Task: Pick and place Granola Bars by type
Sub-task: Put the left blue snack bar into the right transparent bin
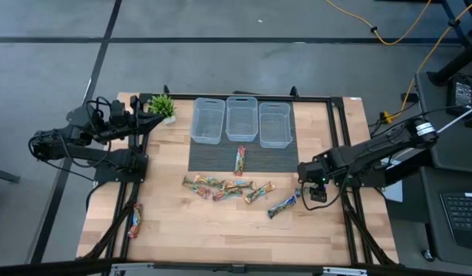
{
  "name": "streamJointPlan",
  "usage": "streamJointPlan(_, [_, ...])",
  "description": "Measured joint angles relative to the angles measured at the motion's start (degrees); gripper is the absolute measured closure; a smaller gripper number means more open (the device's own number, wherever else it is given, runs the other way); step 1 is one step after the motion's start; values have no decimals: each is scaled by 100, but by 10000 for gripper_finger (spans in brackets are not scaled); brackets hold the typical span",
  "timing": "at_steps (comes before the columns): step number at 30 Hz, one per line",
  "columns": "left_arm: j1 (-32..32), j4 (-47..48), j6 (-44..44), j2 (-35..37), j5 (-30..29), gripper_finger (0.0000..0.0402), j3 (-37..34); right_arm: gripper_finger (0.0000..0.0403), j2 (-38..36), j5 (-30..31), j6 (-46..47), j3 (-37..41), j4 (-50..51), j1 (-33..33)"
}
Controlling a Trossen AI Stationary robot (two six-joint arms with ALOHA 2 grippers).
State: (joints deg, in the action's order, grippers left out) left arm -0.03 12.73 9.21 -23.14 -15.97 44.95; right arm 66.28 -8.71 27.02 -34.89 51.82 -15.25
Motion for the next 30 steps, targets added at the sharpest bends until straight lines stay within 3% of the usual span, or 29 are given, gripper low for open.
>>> streamJointPlan(13, [1, 9, 75, 0, -2, 396, 0, 87, 643, 150, -46, 511, -639, -1])
streamJointPlan(20, [2, 5, 223, 0, -4, 397, 0, 92, 933, 312, 373, 496, -731, -2])
streamJointPlan(24, [0, 32, 225, 0, -4, 398, 0, 129, 957, 413, 438, 416, -706, -2])
streamJointPlan(30, [2, 58, 223, 0, -4, 398, 0, 227, 966, 515, 482, 366, -625, 3])
